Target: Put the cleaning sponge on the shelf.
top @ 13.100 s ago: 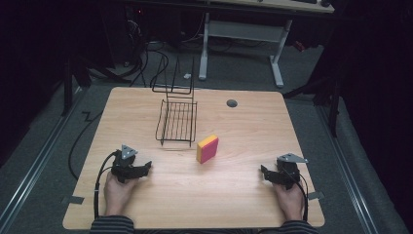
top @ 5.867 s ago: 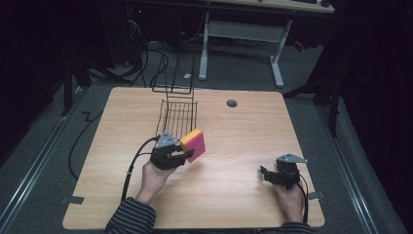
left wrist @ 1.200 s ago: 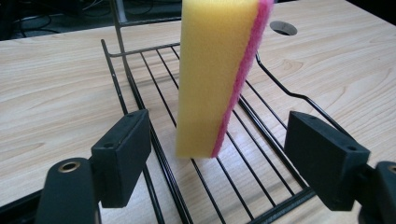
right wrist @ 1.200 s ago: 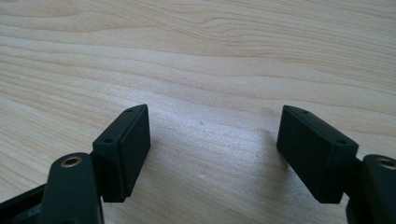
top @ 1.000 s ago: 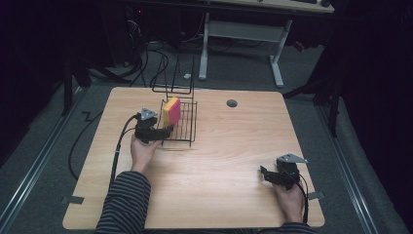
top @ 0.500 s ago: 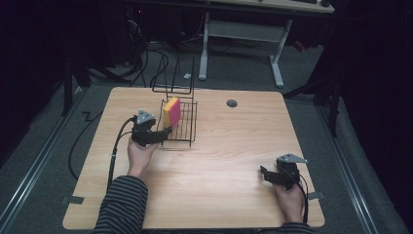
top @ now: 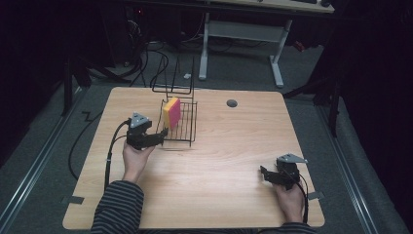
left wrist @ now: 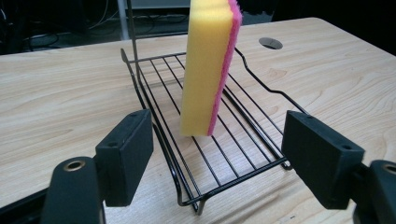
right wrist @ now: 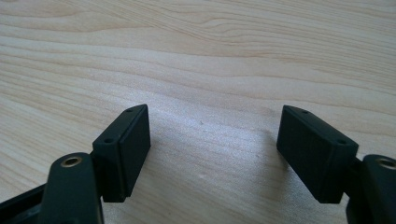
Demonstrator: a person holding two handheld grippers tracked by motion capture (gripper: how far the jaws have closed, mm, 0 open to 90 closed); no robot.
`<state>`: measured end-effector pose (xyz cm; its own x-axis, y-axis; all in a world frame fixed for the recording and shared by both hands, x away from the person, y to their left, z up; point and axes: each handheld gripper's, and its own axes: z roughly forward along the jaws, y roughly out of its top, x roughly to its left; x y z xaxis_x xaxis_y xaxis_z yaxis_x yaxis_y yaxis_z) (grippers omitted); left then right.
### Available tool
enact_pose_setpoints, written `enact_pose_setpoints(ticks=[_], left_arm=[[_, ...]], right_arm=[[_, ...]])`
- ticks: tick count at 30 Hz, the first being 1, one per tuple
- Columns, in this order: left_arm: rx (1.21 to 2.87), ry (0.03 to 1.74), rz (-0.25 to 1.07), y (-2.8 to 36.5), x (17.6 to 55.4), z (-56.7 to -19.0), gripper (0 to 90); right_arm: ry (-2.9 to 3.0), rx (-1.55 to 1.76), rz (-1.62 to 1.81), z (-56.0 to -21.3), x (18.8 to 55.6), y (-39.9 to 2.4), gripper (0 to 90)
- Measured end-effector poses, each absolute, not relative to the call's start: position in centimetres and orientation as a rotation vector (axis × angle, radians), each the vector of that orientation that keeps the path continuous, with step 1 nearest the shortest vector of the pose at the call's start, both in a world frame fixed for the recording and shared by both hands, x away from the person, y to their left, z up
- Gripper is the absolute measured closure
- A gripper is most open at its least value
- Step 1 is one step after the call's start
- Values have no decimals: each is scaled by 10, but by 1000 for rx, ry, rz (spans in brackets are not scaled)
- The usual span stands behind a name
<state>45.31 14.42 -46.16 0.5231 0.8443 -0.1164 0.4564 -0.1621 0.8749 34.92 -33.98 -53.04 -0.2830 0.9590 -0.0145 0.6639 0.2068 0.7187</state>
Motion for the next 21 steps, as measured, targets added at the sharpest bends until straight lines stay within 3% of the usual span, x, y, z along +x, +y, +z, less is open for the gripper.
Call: enact_pose_setpoints(ticks=[21], left_arm=[[1753, 1057, 513, 154, 433, -445, 267]], right_arm=[[2025, 1499, 843, -530, 349, -340, 261]])
